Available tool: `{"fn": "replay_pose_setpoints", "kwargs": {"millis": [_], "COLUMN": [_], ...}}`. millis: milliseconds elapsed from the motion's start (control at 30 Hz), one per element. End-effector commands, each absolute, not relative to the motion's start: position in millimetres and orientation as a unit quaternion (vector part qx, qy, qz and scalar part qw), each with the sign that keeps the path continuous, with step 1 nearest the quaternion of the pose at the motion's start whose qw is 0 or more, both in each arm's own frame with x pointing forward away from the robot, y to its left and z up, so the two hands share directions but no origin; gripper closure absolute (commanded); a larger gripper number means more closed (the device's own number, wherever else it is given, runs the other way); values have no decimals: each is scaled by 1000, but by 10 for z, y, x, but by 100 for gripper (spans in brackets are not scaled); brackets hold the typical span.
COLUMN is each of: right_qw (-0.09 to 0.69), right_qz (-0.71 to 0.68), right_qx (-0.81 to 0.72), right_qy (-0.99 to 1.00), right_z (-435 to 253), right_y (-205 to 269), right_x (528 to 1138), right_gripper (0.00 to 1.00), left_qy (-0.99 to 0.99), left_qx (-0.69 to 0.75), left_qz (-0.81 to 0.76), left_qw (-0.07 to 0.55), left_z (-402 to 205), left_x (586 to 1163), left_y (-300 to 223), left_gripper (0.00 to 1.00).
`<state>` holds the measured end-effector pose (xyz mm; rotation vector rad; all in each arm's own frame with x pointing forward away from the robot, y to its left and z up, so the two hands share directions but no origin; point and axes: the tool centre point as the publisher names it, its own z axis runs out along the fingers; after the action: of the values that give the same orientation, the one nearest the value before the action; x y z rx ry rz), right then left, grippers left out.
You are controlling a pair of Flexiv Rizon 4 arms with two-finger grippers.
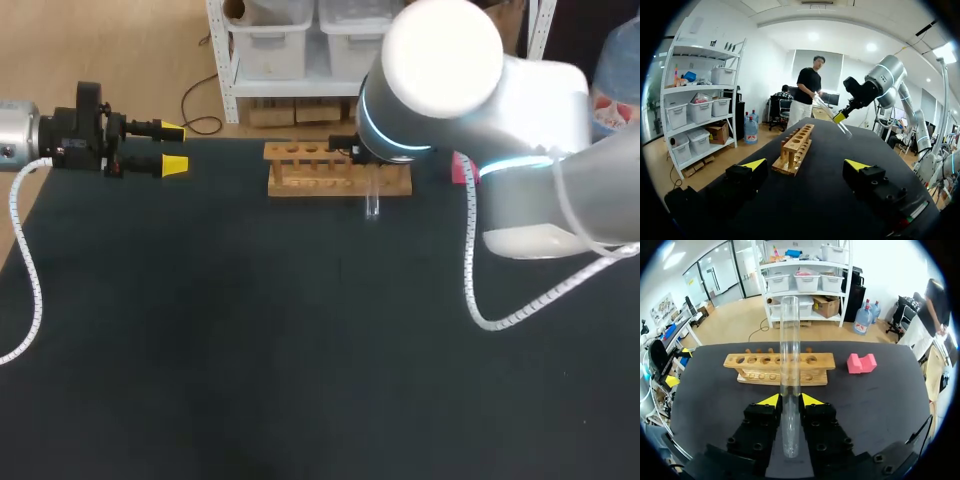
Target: Grasp the test tube, adjust it, and insert it.
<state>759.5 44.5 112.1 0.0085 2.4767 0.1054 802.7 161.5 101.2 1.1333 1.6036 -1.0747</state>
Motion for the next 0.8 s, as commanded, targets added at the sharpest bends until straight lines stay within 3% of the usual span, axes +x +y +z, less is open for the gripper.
{"fn": "replay_pose_setpoints", "kwargs": {"millis": [33, 800], "right_qw": [352, 328], "right_qz": [40, 41], "right_qx": [3, -26], "right_qy": [935, 943], "right_z": [1233, 1239], "right_y": [341, 366], "right_x": [7442, 7447], "right_gripper": [100, 100], "left_qy": [643, 643], "left_qx": [456, 456], "left_qz": [-432, -432], "left_qw": [438, 438], "left_z": [1000, 1000], "left_x": [8026, 8026], "left_y": [1619, 1619], "left_gripper": [0, 0]}}
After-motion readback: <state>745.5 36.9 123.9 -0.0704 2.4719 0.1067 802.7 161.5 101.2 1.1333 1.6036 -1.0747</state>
